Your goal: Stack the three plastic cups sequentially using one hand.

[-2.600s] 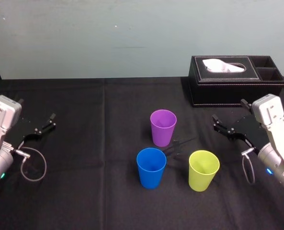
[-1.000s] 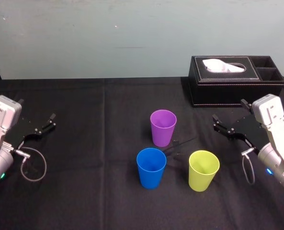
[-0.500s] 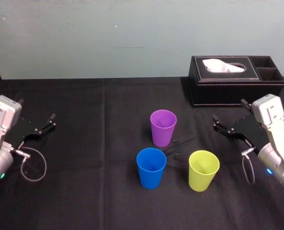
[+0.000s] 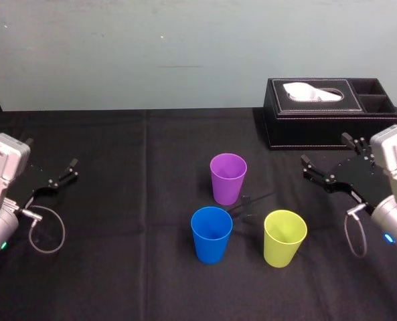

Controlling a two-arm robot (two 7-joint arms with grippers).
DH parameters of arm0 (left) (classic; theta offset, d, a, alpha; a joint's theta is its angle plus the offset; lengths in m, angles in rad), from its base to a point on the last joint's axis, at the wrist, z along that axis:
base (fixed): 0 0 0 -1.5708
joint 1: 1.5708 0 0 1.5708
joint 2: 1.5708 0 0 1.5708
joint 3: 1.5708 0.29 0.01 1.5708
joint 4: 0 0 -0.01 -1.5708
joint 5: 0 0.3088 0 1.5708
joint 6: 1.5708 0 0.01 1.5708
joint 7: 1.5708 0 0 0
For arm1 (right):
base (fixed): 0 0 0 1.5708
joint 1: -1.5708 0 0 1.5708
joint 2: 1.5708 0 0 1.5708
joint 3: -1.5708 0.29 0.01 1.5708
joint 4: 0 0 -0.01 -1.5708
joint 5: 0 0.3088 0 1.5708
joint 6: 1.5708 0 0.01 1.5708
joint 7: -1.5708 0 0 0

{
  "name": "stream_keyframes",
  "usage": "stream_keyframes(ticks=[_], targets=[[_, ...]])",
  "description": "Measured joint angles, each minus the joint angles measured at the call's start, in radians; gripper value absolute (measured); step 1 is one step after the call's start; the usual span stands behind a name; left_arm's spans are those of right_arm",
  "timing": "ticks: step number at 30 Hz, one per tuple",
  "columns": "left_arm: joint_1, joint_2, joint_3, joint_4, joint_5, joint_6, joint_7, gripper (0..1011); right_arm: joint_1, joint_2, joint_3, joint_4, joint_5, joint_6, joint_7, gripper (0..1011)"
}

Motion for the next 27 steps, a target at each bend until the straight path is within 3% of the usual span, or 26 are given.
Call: stream_keyframes(ticks=[7,15,27], targets=[[0.000,0.000,0.000,0.000,0.000,0.000,0.000,1010,-0.057,0.032,0.049,-0.085,0.043,0.012,0.035,1003],[0.000,0.000,0.000,0.000,0.000,0.000,0.000,1010,-0.156,0.098,0.131,-0.206,0.115,0.015,0.110,1003],[0.000,0.000,0.000,0.000,0.000,0.000,0.000,1010,-0.277,0.169,0.226,-0.291,0.203,0.000,0.225,1003]])
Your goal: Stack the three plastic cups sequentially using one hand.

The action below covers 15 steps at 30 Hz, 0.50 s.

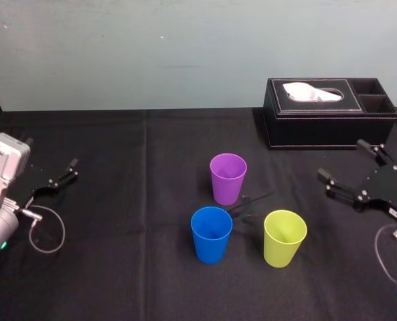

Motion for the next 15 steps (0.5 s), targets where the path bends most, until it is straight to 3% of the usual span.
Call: stream_keyframes(ticks=[9,15], targets=[[0.000,0.000,0.000,0.000,0.000,0.000,0.000,1010,-0.073,0.045,0.041,-0.033,0.062,0.003,0.116,1003],[0.000,0.000,0.000,0.000,0.000,0.000,0.000,1010,-0.114,0.066,0.056,-0.050,0.073,0.006,0.175,1003]])
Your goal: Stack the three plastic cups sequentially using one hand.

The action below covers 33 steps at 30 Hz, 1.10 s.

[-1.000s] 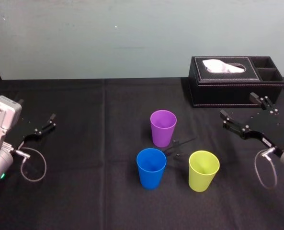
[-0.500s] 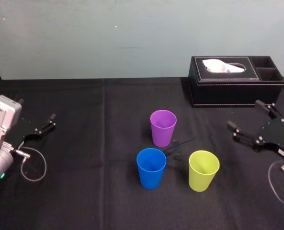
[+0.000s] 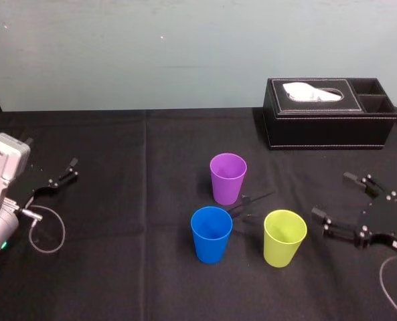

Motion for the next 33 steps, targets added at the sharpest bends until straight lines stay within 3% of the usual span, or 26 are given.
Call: stream_keyframes(ticks=[10,33], targets=[[0.000,0.000,0.000,0.000,0.000,0.000,0.000,1010,-0.041,-0.003,0.007,0.010,-0.001,0.000,0.046,1003],[0.000,0.000,0.000,0.000,0.000,0.000,0.000,1010,-0.063,-0.072,-0.013,0.066,-0.046,0.013,0.099,1003]])
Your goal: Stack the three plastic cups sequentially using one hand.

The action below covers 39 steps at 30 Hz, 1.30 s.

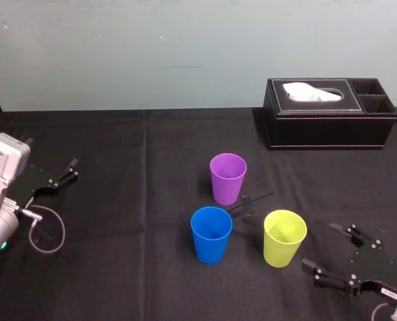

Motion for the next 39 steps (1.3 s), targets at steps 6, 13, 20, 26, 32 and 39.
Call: stream_keyframes(ticks=[6,13,20,26,32,39], targets=[[0.000,0.000,0.000,0.000,0.000,0.000,0.000,1010,0.007,-0.019,-0.007,0.016,-0.008,0.005,0.010,1003],[0.000,0.000,0.000,0.000,0.000,0.000,0.000,1010,0.019,-0.033,-0.016,0.031,-0.017,0.010,0.017,1003],[0.000,0.000,0.000,0.000,0.000,0.000,0.000,1010,0.030,-0.041,-0.024,0.041,-0.025,0.012,0.022,1003],[0.000,0.000,0.000,0.000,0.000,0.000,0.000,1010,0.039,-0.046,-0.031,0.048,-0.033,0.015,0.022,1003],[0.000,0.000,0.000,0.000,0.000,0.000,0.000,1010,0.054,-0.051,-0.043,0.058,-0.048,0.018,0.022,1003],[0.000,0.000,0.000,0.000,0.000,0.000,0.000,1010,0.074,-0.058,-0.057,0.073,-0.060,0.025,0.021,1003]])
